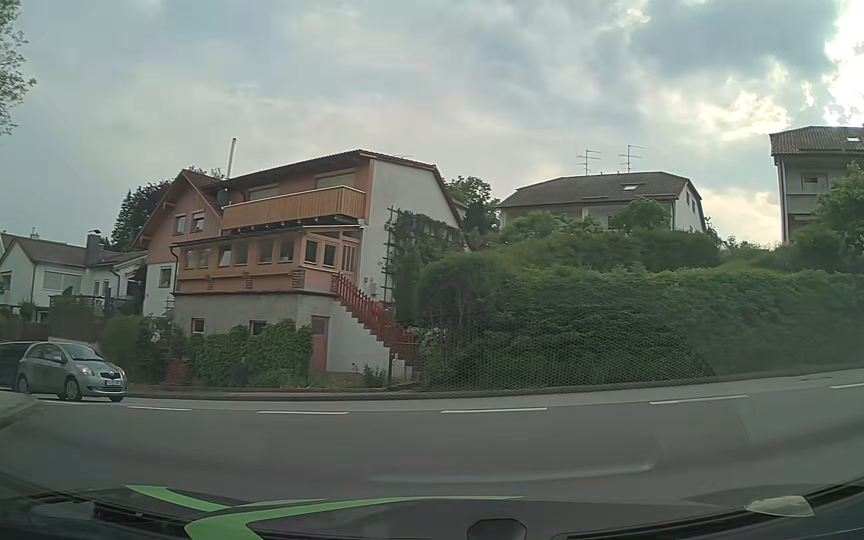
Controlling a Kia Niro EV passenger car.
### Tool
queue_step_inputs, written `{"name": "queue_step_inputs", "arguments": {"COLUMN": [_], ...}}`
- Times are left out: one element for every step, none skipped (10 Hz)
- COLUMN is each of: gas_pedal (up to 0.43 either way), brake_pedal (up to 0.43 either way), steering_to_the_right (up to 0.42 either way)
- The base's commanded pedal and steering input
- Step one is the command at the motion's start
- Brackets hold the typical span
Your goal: Follow the waypoints while adhering to traffic rules and regulations
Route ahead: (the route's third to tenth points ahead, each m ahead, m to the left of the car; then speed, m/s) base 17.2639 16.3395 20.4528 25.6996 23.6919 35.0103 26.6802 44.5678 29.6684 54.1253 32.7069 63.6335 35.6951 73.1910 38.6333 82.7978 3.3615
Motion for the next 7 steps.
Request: {"name": "queue_step_inputs", "arguments": {"gas_pedal": [0.0, 0.0, 0.0, 0.0, 0.0, 0.0, 0.0], "brake_pedal": [0.0, 0.0, 0.0, 0.049, 0.146, 0.177, 0.177], "steering_to_the_right": [0.324, 0.304, 0.281, 0.255, 0.229, 0.211, 0.194]}}
